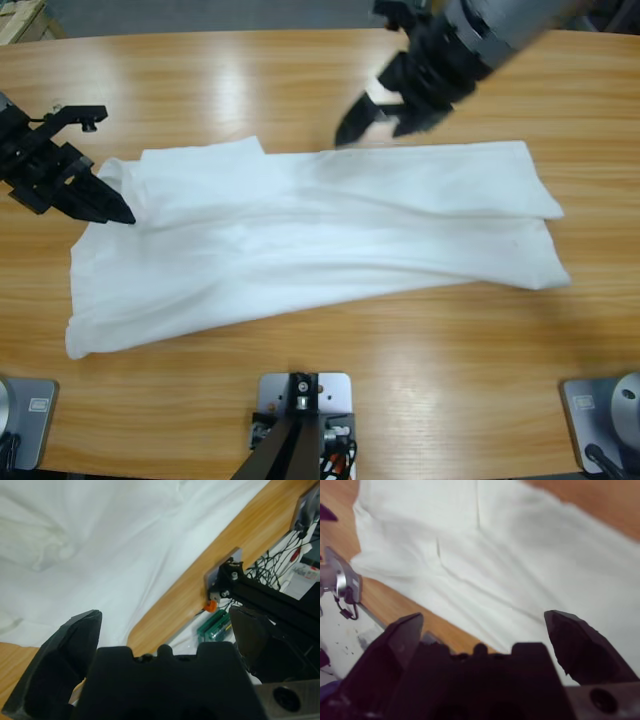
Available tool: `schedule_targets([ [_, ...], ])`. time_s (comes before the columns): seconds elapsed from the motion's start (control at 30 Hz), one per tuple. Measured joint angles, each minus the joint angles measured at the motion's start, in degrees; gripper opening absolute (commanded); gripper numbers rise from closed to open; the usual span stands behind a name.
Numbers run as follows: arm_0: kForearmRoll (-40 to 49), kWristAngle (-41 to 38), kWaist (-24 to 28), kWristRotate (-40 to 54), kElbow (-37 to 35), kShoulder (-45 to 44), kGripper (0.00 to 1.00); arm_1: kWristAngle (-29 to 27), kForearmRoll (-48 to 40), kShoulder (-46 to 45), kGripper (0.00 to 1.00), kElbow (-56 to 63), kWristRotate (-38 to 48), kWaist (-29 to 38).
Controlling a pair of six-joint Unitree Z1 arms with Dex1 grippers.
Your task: Fold clothes
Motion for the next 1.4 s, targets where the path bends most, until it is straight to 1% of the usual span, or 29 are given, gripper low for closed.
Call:
schedule_targets([
  [0.2,-1.37,0.00,-0.91,-0.02,1.11,0.00,1.000,3.46,3.45,11.52,1.000,-11.62,-3.27,0.27],
  [0.33,-2.06,0.00,-1.04,-0.04,1.81,0.00,1.000,4.36,6.82,17.62,1.000,-17.45,-6.02,0.44],
  [0.5,-2.59,0.00,-1.06,-0.04,2.26,0.00,1.000,5.39,8.65,22.91,1.000,-20.60,-7.52,1.36],
  [0.63,-2.83,0.00,-1.09,-0.04,2.27,0.00,1.000,6.71,8.66,25.94,1.000,-21.63,-7.73,3.97],
  [1.0,-3.04,0.00,-1.10,-0.04,2.27,0.00,1.000,7.31,10.07,27.60,1.000,-22.25,-7.73,7.52],
  [1.23,-3.20,0.00,-1.10,-0.04,2.27,0.00,1.000,7.48,10.99,27.60,1.000,-22.25,-7.43,11.53],
  [1.4,-3.22,0.00,-1.11,-0.04,2.28,0.00,1.000,7.48,11.00,27.59,1.000,-22.24,-6.89,13.12],
])
